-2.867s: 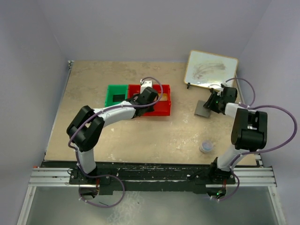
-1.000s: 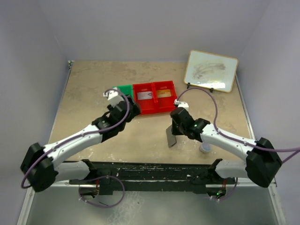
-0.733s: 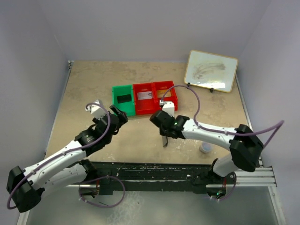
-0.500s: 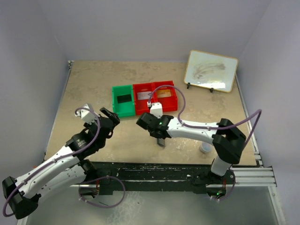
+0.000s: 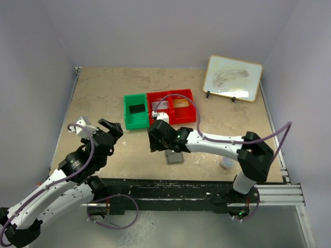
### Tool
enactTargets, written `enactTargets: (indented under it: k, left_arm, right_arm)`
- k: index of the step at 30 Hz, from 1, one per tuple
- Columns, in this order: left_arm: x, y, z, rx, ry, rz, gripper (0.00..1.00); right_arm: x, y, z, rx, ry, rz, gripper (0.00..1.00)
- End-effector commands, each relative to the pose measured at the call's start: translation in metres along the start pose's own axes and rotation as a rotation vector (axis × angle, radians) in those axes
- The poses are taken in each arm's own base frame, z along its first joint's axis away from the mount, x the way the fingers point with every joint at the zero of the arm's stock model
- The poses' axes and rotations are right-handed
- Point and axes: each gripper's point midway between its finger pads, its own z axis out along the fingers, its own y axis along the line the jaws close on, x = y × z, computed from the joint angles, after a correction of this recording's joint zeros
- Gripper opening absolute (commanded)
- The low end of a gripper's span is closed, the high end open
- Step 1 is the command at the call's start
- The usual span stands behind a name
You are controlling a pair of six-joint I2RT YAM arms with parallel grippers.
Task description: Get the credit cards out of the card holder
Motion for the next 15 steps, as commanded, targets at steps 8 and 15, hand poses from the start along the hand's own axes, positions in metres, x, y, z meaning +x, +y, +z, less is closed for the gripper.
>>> enactTargets:
  k: [8, 15]
  left_arm:
    - [0.094, -0.100, 0.003, 0.425, 0.340, 0.260, 0.68]
    - [0.162, -0.130, -0.004, 0.690, 0.536, 0.411, 0.68]
  right_arm:
    - [-0.034, -0.075, -0.036, -0.194, -0.121, 0.249, 0.66]
    - [-0.014, -0.101, -0.045, -0.190, -0.171, 0.377, 0.71]
